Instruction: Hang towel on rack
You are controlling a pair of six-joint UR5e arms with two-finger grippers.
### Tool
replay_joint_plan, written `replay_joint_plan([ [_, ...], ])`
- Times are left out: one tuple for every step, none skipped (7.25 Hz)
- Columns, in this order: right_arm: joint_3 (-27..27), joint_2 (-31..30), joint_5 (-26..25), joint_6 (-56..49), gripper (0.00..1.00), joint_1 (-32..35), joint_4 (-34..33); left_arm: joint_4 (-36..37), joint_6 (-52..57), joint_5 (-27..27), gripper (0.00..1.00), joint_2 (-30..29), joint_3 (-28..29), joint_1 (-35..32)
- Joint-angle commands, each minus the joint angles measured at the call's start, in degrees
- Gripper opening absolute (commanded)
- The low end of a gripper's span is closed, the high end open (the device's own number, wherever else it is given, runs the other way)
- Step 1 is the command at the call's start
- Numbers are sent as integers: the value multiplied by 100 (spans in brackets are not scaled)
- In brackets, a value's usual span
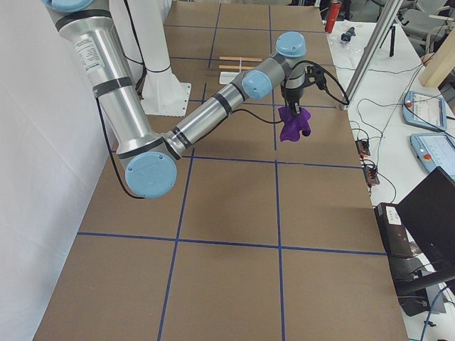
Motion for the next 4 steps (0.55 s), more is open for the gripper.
replay_joint_plan([
  [6,49,-791,2357,0,-696,1558,-1180,-1682,47,100,-238,139,374],
  [6,49,-1108,3194,0,-977,2199,-1209,-2325,48,100,-422,148,532],
  [6,49,-1538,4299,0,-1311,2902,-1401,-2871,48,100,-442,130,716],
  [58,23,-2073,5041,0,-1627,3474,-1951,-3651,48,100,-468,139,866],
])
